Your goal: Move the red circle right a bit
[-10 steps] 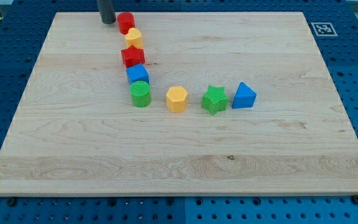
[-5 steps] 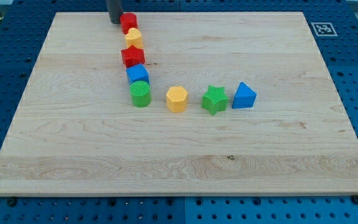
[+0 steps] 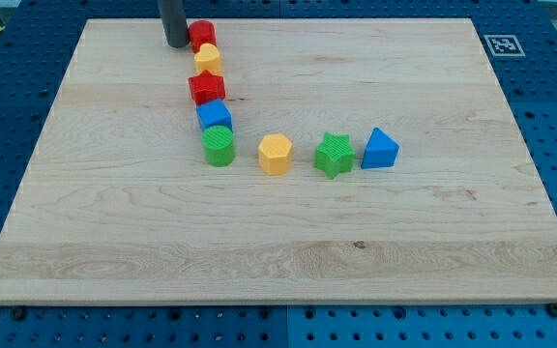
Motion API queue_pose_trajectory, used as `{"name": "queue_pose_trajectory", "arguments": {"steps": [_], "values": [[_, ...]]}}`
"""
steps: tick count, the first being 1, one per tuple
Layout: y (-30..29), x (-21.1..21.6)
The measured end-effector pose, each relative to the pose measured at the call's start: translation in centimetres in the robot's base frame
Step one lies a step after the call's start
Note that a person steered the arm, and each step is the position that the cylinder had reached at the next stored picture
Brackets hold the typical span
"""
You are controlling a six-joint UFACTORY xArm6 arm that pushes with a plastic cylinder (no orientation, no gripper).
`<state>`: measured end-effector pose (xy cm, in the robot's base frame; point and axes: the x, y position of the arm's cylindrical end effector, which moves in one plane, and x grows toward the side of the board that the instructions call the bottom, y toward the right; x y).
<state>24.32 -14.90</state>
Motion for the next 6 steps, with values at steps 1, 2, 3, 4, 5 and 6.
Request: {"name": "queue_pose_trajectory", "arguments": {"steps": [1,2,3,4,5,6], "values": [[0.7,0.0],[0.9,0.0],[0.9,0.0],[1.0,0.0],[1.7,0.0],[2.4,0.0]]}}
